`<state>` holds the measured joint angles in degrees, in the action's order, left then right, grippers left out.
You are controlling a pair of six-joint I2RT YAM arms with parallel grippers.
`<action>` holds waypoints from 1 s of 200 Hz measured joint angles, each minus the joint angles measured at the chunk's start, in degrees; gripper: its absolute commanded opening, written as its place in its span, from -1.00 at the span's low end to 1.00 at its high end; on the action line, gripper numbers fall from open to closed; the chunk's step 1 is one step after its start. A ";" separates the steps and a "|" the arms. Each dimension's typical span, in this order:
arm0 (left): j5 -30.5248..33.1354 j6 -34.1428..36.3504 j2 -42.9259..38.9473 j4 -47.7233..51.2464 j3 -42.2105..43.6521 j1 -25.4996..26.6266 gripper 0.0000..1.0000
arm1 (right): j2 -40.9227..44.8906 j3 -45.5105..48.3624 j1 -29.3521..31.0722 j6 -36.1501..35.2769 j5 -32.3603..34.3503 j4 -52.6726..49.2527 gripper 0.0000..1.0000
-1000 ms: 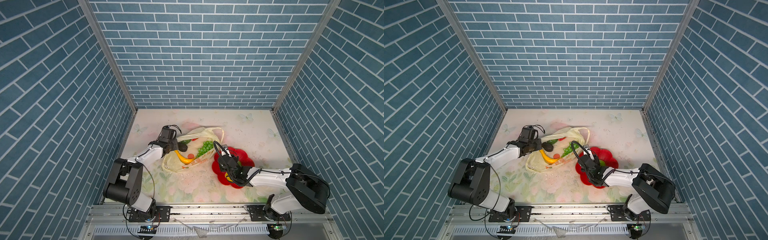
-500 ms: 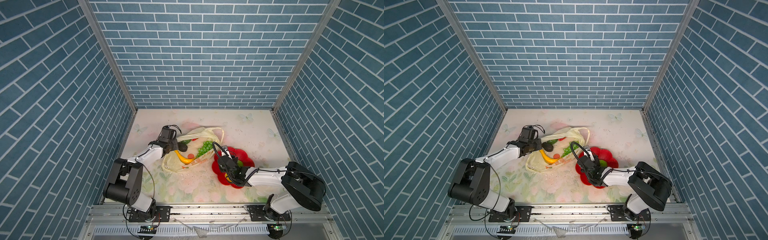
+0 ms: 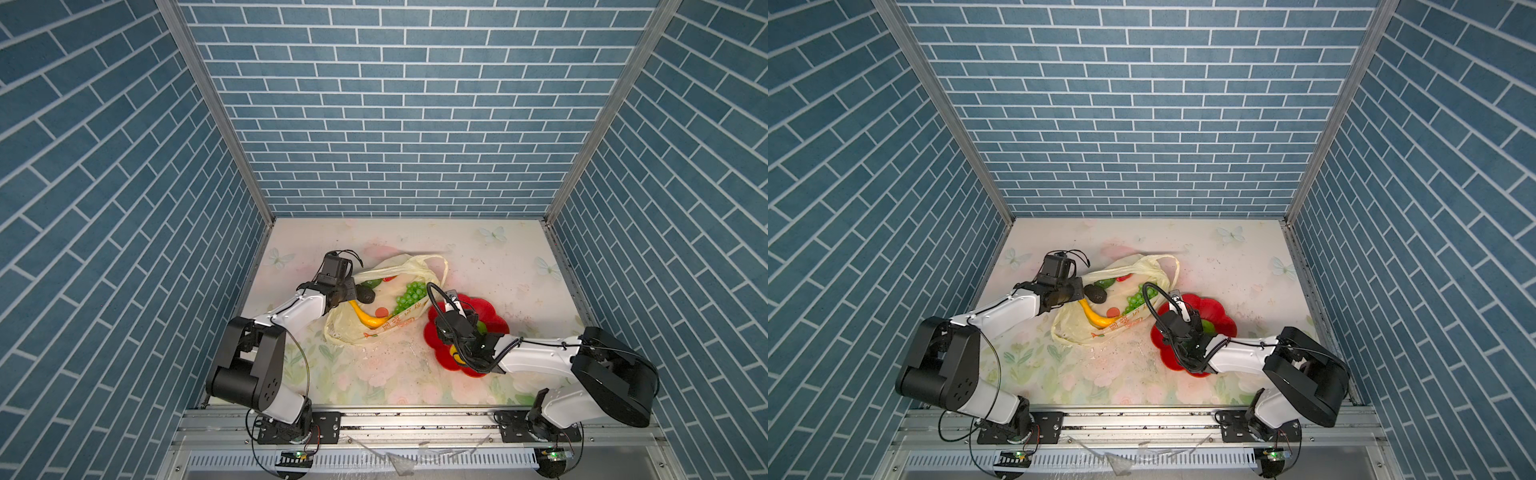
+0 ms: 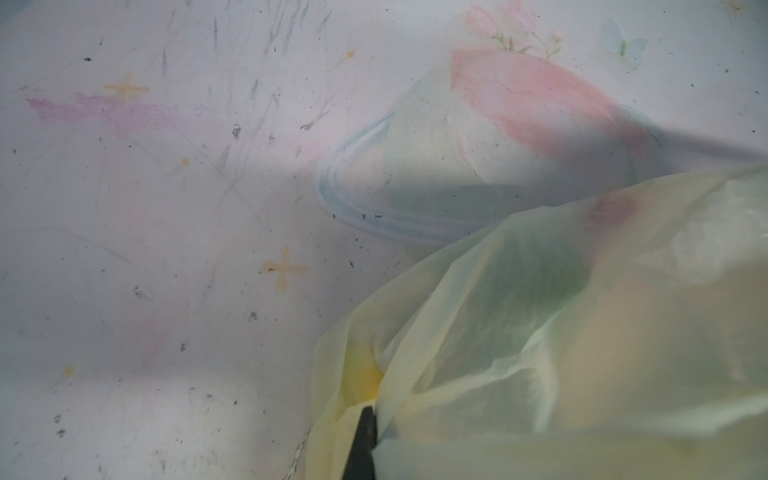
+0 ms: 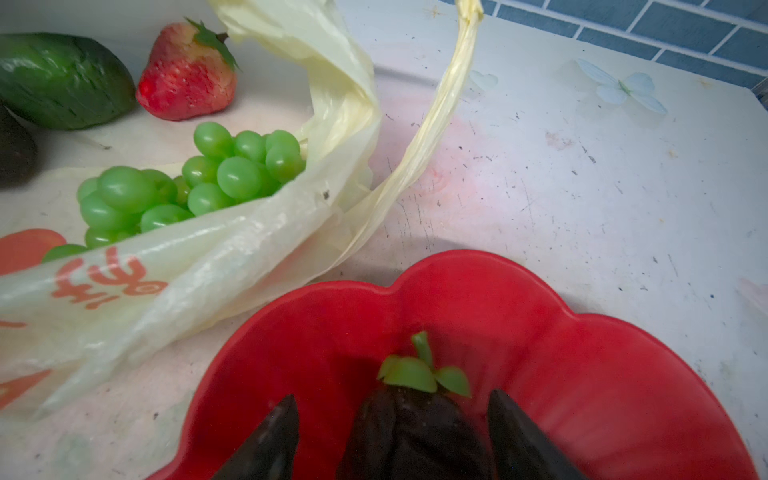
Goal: Take the fake fruits out of the plastic bag
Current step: 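Reach the right gripper back into the bag toward the black avocado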
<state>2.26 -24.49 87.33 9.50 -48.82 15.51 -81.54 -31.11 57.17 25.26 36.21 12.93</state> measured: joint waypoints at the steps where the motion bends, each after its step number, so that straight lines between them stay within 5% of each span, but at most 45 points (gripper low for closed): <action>1: -0.02 0.02 0.00 0.00 0.00 0.00 -1.00 | 0.17 -0.02 0.00 0.00 0.00 -0.13 0.43; 76: -1.29 0.28 -0.02 -0.42 0.00 0.00 -1.00 | 1.27 -17.68 -0.13 -3.37 -7.98 -9.75 0.37; 153: -3.06 -1.46 -1.18 -1.79 2.36 -3.10 -1.00 | -22.49 -44.06 -2.23 -10.19 -32.94 -19.30 0.34; 200: -3.45 -1.68 -1.20 -2.01 2.36 -3.26 -1.00 | -33.88 -53.27 -3.15 -12.20 -40.19 -23.71 0.34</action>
<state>-1.19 -26.17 86.13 7.49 -46.46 12.25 -115.42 -84.38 54.02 13.06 -3.99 -10.79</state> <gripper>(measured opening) 0.046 0.672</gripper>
